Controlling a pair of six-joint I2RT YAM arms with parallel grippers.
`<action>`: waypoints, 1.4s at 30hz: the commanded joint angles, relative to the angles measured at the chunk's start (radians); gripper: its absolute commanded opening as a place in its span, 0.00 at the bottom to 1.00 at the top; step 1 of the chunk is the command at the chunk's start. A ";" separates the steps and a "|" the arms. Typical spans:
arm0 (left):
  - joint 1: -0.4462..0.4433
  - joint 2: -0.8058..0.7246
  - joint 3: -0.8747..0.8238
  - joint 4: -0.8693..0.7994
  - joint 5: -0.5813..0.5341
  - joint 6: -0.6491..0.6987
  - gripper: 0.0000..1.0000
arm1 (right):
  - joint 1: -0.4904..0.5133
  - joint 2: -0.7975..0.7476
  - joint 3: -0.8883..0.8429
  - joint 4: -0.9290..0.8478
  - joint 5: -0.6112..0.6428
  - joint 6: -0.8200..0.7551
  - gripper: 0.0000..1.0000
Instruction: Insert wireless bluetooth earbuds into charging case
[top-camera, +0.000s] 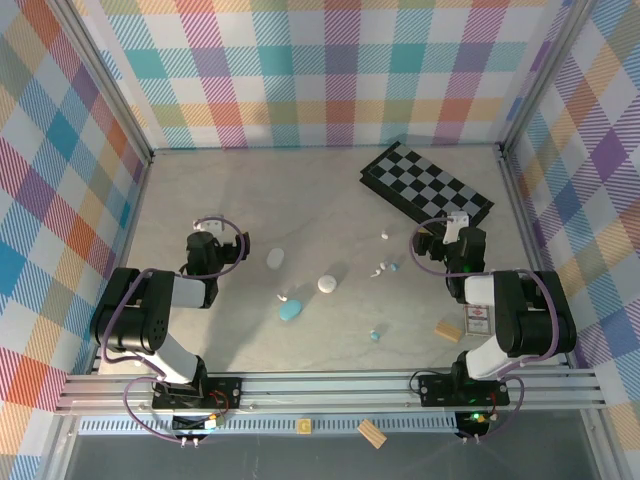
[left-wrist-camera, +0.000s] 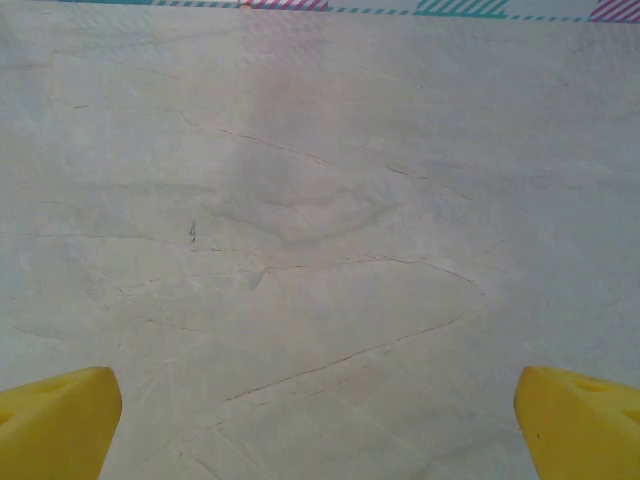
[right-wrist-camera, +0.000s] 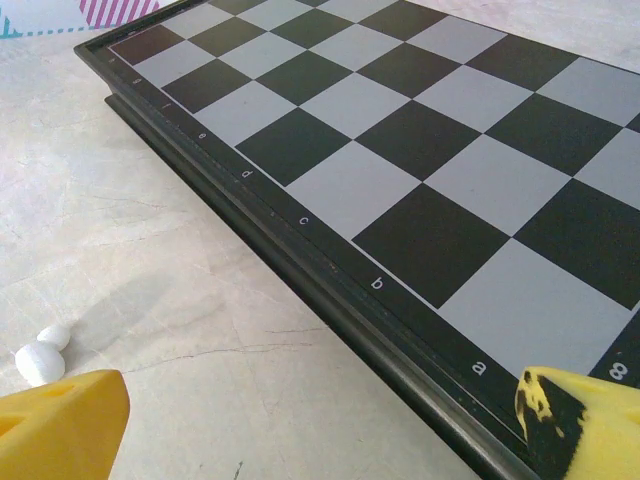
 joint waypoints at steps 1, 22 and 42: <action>0.011 -0.005 0.004 0.005 0.000 -0.008 1.00 | 0.002 -0.001 0.016 0.026 -0.014 -0.005 0.99; 0.011 -0.005 0.004 0.005 0.000 -0.008 1.00 | 0.002 -0.002 0.014 0.027 -0.014 -0.006 0.99; -0.172 -0.418 0.150 -0.568 -0.150 -0.040 1.00 | 0.202 -0.277 0.153 -0.446 -0.100 -0.201 0.99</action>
